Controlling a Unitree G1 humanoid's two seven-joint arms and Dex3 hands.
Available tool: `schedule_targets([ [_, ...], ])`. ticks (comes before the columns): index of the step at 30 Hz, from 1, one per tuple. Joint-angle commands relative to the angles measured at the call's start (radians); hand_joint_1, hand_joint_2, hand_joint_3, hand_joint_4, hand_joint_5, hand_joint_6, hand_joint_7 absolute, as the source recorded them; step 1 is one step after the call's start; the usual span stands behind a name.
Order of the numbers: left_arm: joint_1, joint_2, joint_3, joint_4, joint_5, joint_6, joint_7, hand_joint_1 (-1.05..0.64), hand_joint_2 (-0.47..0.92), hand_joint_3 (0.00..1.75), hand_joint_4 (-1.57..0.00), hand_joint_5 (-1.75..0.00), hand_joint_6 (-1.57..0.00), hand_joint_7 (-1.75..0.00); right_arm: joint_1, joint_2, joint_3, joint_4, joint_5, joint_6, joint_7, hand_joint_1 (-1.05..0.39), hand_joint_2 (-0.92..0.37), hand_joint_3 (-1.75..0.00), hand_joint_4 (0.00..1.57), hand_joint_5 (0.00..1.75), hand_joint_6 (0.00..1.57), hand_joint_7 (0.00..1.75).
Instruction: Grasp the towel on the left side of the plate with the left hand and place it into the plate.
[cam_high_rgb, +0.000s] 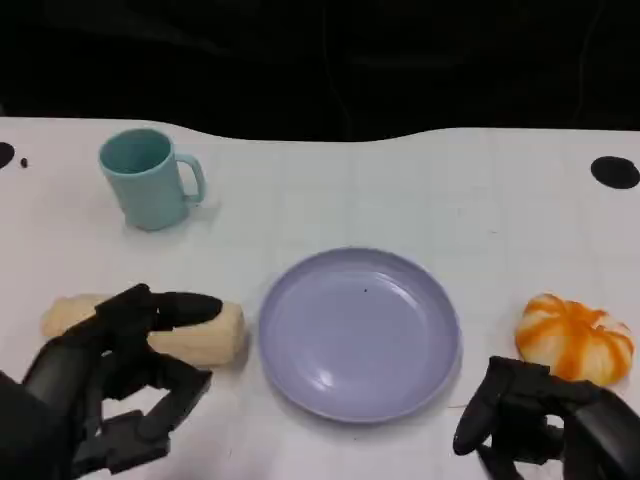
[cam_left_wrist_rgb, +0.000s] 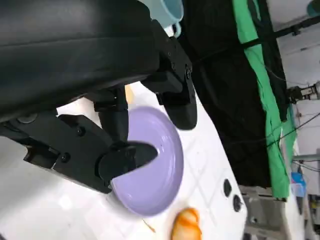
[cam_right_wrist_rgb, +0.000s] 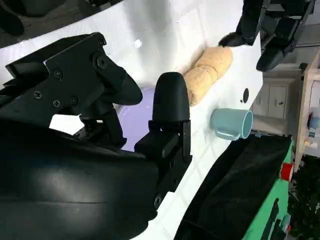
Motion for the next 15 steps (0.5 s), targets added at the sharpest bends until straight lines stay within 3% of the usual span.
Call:
schedule_targets([
  [1,-0.027,0.087,0.01,0.013,0.135,-0.059,-0.016,-0.5,0.92,0.09,-0.26,-0.72,-0.34,-0.17,0.005,0.0,0.001,-0.02,0.007,0.021,-0.009,-0.02,-0.59,-1.13,0.73,1.75,0.61,1.48],
  [5,-0.075,0.18,0.005,0.028,0.293,-0.092,-0.027,-0.48,0.91,0.02,-0.19,-0.65,-0.32,-0.08,-0.002,-0.004,-0.001,-0.019,0.005,0.017,-0.009,-0.01,-0.58,-1.13,0.72,1.75,0.61,1.48],
  [8,-0.131,0.287,-0.028,0.065,0.479,-0.098,-0.052,-0.47,0.88,0.0,-0.18,-0.59,-0.34,-0.06,-0.004,-0.01,-0.002,-0.018,0.001,0.016,-0.008,-0.03,-0.58,-1.12,0.72,1.75,0.61,1.48],
  [11,-0.182,0.351,-0.081,0.118,0.63,-0.103,-0.073,-0.46,0.86,0.0,-0.26,-0.47,-0.4,-0.03,0.0,-0.008,-0.004,-0.022,0.006,0.022,-0.009,-0.03,-0.58,-1.12,0.72,1.75,0.61,1.48],
  [15,-0.251,0.378,-0.156,0.209,0.772,-0.115,-0.09,-0.47,0.83,0.0,-0.35,-0.32,-0.41,0.0,0.006,-0.004,-0.009,-0.019,0.019,0.012,-0.007,-0.03,-0.59,-1.11,0.72,1.75,0.61,1.47],
])
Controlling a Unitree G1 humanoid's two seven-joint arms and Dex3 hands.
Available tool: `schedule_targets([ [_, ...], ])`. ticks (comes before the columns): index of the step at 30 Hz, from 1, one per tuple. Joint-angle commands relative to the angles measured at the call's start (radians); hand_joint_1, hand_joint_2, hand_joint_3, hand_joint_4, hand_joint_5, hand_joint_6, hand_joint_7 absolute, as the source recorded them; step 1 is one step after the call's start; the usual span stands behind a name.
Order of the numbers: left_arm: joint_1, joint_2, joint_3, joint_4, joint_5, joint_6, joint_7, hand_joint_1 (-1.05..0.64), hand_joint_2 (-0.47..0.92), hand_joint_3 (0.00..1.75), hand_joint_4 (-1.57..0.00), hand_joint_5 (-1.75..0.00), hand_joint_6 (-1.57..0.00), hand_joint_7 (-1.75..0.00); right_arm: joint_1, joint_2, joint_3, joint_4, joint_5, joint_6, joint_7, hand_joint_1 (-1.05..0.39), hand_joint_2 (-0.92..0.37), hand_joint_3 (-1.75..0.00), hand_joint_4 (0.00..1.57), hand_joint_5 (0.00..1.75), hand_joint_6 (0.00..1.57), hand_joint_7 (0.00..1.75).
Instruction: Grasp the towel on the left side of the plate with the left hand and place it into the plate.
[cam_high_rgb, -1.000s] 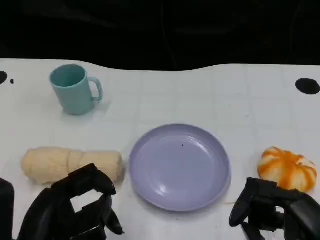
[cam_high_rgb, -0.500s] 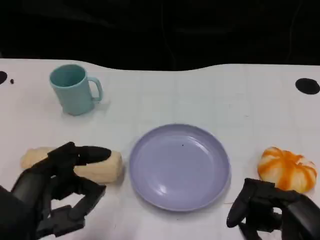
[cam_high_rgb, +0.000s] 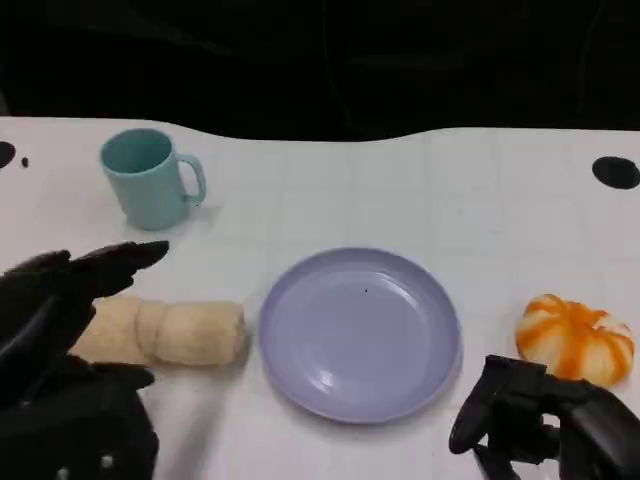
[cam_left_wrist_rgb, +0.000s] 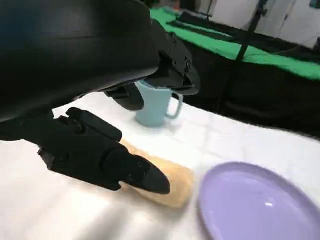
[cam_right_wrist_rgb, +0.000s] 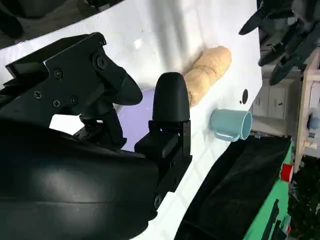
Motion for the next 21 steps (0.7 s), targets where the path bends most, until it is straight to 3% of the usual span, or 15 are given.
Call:
schedule_targets([
  [1,-0.065,0.029,-0.071,0.095,0.126,-0.019,-0.025,-0.48,0.83,0.0,-0.36,-0.3,-0.4,0.0,0.011,-0.005,-0.012,-0.01,0.014,-0.007,0.001,-0.03,-0.59,-1.11,0.72,1.75,0.61,1.47],
  [14,-0.314,-0.051,-0.253,0.379,0.298,0.049,-0.131,-0.53,0.85,0.01,-0.32,-0.18,-0.31,0.0,0.013,-0.008,-0.011,-0.021,0.007,0.009,-0.001,-0.03,-0.6,-1.1,0.71,1.75,0.61,1.47],
  [21,-0.417,-0.117,-0.331,0.546,0.335,0.048,-0.102,-0.55,0.85,0.0,-0.36,-0.15,-0.33,-0.01,0.017,-0.006,-0.01,-0.024,0.009,0.016,-0.003,-0.03,-0.6,-1.09,0.72,1.75,0.61,1.46],
])
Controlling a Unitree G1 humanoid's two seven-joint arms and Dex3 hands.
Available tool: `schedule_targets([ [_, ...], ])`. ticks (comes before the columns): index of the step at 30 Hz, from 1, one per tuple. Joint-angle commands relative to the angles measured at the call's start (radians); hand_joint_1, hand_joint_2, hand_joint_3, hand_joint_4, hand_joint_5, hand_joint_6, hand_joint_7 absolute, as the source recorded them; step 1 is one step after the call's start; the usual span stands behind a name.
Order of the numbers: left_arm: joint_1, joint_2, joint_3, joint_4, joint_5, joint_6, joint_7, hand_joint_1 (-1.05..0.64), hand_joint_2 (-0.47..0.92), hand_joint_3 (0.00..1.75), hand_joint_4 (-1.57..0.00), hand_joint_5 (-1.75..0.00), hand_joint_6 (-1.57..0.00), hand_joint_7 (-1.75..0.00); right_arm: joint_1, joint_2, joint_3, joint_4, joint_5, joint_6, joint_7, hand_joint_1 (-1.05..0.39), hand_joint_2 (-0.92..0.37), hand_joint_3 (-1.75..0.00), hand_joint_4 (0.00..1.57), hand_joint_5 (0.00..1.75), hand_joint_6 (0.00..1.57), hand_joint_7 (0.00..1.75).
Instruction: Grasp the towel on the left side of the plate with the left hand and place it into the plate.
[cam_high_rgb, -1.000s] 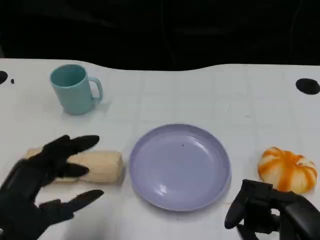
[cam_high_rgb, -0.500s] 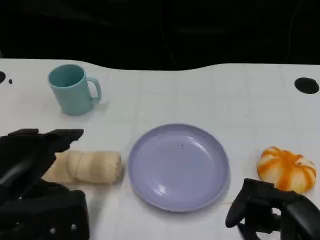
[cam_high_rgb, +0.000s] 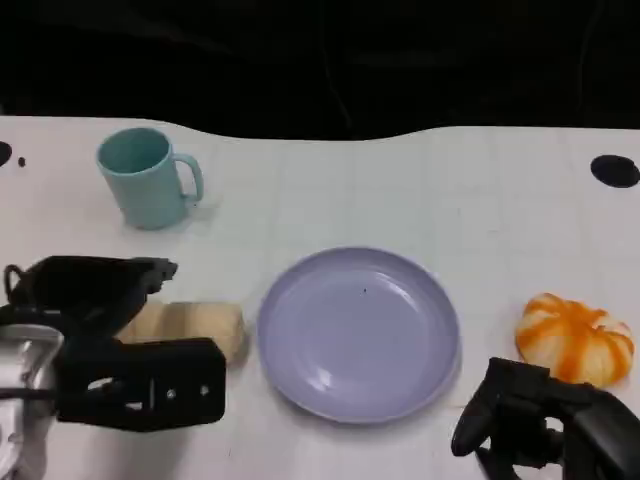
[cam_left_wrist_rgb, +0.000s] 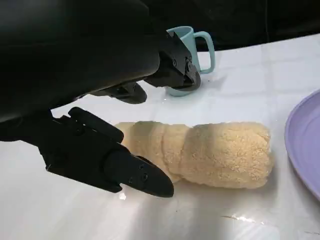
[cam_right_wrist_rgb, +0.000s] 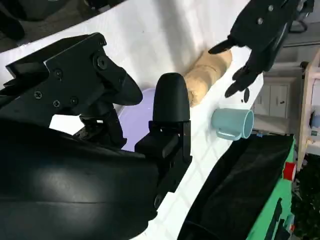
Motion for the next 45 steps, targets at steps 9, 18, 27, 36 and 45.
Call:
schedule_targets([
  [9,-0.166,-0.129,-0.107,0.342,0.043,0.03,0.043,-0.52,0.87,0.01,-0.41,-0.1,-0.35,-0.01,0.005,-0.007,-0.008,0.003,0.007,-0.017,0.003,-0.03,-0.6,-1.09,0.72,1.75,0.61,1.46],
  [18,-0.207,-0.2,-0.114,0.702,-0.028,-0.089,0.35,-0.28,0.92,0.11,-0.84,-0.23,-0.82,-0.12,0.007,-0.01,-0.015,0.002,0.01,-0.023,0.007,-0.02,-0.6,-1.09,0.71,1.75,0.62,1.46],
  [27,-0.202,-0.193,-0.127,0.85,-0.055,-0.287,0.668,-0.28,0.92,0.18,-0.73,-1.72,-0.65,-1.46,0.01,-0.01,-0.012,0.0,0.002,-0.021,0.007,-0.04,-0.59,-1.09,0.72,1.75,0.62,1.46],
  [36,-0.173,-0.158,-0.079,0.765,-0.081,-0.387,0.856,-0.21,0.88,0.18,-0.8,-1.75,-0.56,-1.75,0.004,-0.006,-0.009,0.006,0.002,-0.02,0.005,-0.05,-0.58,-1.1,0.74,1.75,0.62,1.46],
  [45,-0.1,-0.163,-0.006,0.519,-0.112,-0.376,0.867,-0.15,0.5,0.97,-0.85,-1.75,-0.66,-1.74,0.004,-0.007,-0.012,0.007,0.006,-0.016,0.007,-0.04,-0.59,-1.1,0.73,1.75,0.62,1.45],
])
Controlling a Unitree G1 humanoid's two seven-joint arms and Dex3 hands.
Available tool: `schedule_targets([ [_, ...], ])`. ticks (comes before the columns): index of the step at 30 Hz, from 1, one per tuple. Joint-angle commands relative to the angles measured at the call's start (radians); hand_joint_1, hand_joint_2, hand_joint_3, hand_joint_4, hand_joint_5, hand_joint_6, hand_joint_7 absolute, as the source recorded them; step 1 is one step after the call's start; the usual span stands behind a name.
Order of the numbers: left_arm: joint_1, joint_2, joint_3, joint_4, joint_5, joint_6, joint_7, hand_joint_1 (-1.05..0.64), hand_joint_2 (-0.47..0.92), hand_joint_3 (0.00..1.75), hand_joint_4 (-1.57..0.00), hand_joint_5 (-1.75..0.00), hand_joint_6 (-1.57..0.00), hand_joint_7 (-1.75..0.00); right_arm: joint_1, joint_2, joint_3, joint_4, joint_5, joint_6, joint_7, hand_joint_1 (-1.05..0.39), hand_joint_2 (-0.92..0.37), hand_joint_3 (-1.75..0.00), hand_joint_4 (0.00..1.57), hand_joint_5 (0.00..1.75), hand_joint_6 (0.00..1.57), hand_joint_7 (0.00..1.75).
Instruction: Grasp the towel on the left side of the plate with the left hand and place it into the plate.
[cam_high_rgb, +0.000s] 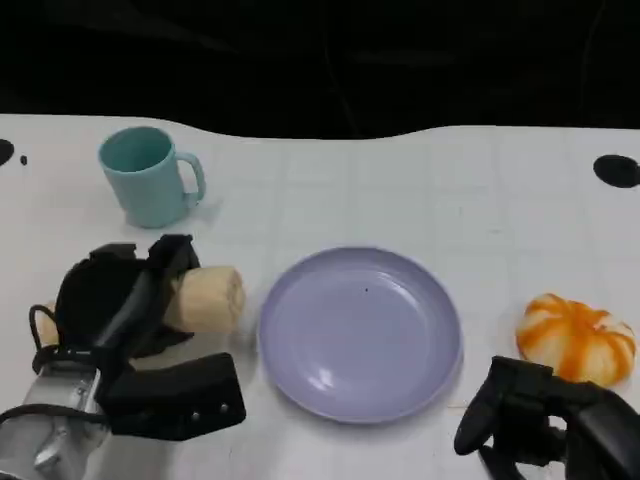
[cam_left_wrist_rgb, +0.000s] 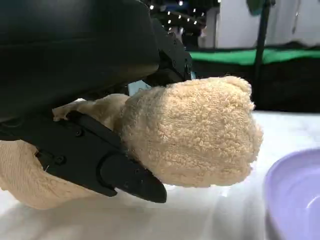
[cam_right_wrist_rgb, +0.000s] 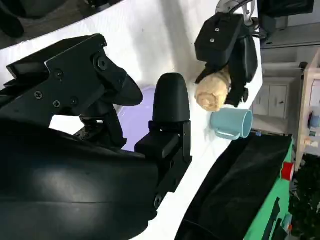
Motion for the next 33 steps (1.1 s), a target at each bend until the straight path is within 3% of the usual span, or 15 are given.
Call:
schedule_targets([
  [1,0.034,0.003,0.052,-0.122,-0.029,-0.005,0.02,-0.14,0.48,1.01,-0.86,-1.75,-0.66,-1.74,0.001,-0.006,-0.003,0.005,0.009,0.002,0.002,-0.04,-0.59,-1.1,0.73,1.75,0.62,1.45],
  [9,0.028,-0.039,0.06,-0.318,-0.057,-0.022,-0.075,-0.17,0.42,1.15,-0.88,-1.75,-0.68,-1.75,0.0,-0.003,0.002,0.009,0.004,-0.002,-0.002,-0.05,-0.59,-1.09,0.73,1.75,0.62,1.45],
  [14,-0.002,-0.114,0.044,-0.374,-0.061,-0.018,-0.124,-0.18,0.38,1.23,-0.91,-1.75,-0.71,-1.75,-0.004,-0.003,0.01,0.009,-0.002,0.001,-0.006,-0.06,-0.59,-1.08,0.72,1.75,0.62,1.45],
  [21,-0.027,-0.185,-0.021,-0.366,-0.019,-0.006,-0.189,-0.19,0.35,1.26,-0.93,-1.75,-0.79,-1.63,-0.002,-0.003,0.023,-0.002,-0.008,0.005,-0.013,-0.05,-0.6,-1.07,0.72,1.75,0.63,1.44],
  [29,-0.062,-0.23,-0.076,-0.265,0.028,-0.007,-0.18,-0.2,0.3,1.27,-0.94,-1.75,-0.78,-1.65,0.001,0.0,0.038,-0.008,-0.012,0.002,-0.019,-0.07,-0.58,-1.08,0.75,1.75,0.64,1.44],
  [33,-0.066,-0.226,-0.098,-0.259,0.05,0.013,-0.22,-0.16,0.32,1.14,-0.9,-1.75,-0.72,-1.74,0.002,0.002,0.043,-0.019,-0.01,0.017,-0.024,-0.06,-0.58,-1.09,0.76,1.75,0.64,1.44],
])
